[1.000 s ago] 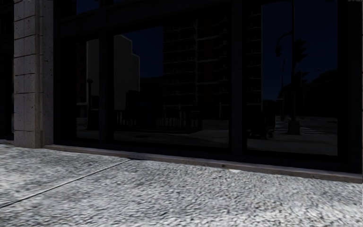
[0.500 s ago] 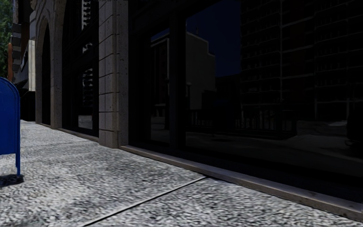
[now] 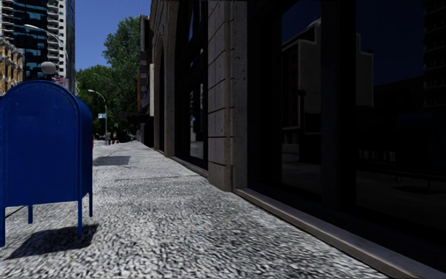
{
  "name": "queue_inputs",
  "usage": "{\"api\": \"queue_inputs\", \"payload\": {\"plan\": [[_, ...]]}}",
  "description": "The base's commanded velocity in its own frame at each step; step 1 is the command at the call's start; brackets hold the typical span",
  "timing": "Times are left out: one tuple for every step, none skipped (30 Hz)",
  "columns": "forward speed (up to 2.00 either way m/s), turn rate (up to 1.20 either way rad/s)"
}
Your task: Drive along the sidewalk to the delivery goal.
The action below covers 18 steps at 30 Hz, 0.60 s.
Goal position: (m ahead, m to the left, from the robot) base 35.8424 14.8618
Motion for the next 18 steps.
{"api": "queue_inputs", "payload": {"plan": [[2.00,0.84],[2.00,0.82],[2.00,0.73],[2.00,0.66],[2.00,0.66],[2.00,0.63],[2.00,0.49],[2.00,0.00],[2.00,0.00],[2.00,0.00],[2.00,0.00],[2.00,0.00],[2.00,0.00],[2.00,0.00],[2.00,0.00],[2.00,0.00],[2.00,0.00],[2.00,0.00]]}}
